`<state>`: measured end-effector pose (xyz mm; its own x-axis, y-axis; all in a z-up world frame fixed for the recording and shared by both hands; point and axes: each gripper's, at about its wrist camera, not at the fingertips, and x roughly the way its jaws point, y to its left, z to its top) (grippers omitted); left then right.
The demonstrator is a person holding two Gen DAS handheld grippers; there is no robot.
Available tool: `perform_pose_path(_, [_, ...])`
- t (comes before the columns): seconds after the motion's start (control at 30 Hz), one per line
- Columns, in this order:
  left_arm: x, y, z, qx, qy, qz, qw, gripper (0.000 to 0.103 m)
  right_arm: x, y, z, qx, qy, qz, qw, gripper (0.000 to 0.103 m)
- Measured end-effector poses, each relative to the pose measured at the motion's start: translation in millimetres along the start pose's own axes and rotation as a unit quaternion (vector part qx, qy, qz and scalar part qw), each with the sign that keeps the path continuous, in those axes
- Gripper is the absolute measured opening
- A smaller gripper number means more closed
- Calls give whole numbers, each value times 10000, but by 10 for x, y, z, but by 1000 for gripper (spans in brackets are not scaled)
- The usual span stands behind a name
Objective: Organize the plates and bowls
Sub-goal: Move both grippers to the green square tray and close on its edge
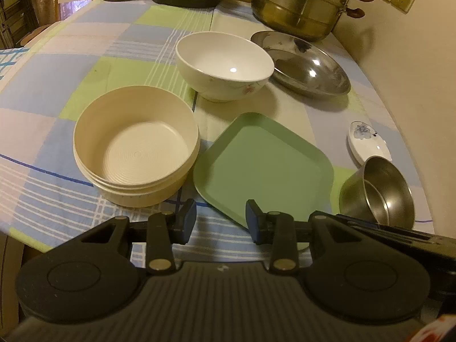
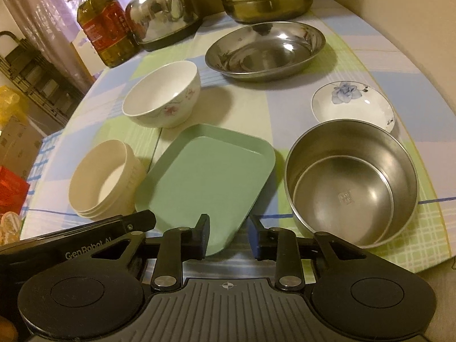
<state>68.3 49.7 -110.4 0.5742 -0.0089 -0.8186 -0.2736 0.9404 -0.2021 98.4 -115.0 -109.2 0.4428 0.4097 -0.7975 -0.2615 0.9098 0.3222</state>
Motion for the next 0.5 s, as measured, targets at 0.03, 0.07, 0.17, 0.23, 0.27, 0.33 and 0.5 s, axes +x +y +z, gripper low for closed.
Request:
perform_pose_path(0.03, [16, 6, 4, -23, 10, 5, 10000, 33, 16, 8, 3, -8, 14, -32, 10000, 29])
perform_pose_path(0.07, [33, 12, 9, -49, 25, 7, 10000, 33, 34, 11, 6, -10, 24, -53, 10000, 28])
perform_pose_path(0.17, [78, 20, 19, -100, 58, 29, 9999, 33, 76, 20, 14, -58, 41, -176, 9998, 27])
perform_pose_path(0.23, [103, 22, 25, -107, 58, 60, 9999, 33, 104, 18, 18, -62, 57, -188, 9998, 26])
perform_pose_path(0.27, [117, 20, 29, -105, 57, 70, 9999, 33, 115, 17, 19, -74, 61, -204, 9997, 26])
perform_pose_path(0.33, [142, 12, 32, -102, 62, 95, 9999, 33, 144, 23, 19, -115, 75, -229, 9996, 24])
perform_pose_path(0.5, [198, -9, 25, -28, 62, 157, 9999, 24, 212, 35, 4, -248, 163, -329, 9990, 12])
